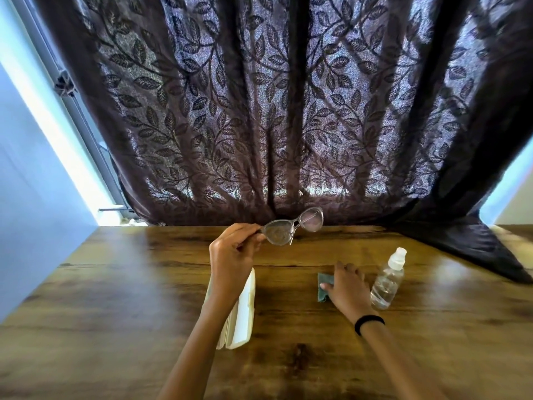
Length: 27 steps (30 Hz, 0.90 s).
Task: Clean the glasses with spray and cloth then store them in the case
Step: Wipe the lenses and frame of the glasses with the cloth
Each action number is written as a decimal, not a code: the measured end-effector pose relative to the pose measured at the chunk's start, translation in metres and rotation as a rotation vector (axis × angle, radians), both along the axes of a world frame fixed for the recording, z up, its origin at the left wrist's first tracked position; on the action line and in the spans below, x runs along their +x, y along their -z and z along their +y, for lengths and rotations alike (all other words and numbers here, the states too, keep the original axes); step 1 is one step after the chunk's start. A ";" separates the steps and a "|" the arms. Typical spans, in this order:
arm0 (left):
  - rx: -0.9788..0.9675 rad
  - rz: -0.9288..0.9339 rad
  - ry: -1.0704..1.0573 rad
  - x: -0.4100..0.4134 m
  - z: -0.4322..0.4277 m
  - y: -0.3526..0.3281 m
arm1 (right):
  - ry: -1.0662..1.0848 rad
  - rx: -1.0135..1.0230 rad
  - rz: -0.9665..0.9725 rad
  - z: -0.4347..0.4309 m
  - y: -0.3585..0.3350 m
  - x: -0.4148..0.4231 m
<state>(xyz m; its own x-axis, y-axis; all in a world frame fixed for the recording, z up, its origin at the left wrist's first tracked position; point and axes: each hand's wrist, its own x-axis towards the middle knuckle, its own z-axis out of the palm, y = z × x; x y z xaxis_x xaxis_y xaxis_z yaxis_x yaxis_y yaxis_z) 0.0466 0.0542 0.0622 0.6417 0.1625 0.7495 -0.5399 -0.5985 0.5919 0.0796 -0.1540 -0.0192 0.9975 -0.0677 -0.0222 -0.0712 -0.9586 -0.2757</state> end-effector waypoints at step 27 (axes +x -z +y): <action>-0.072 -0.110 -0.050 0.002 -0.023 -0.001 | -0.285 0.531 -0.838 0.067 -0.098 -0.034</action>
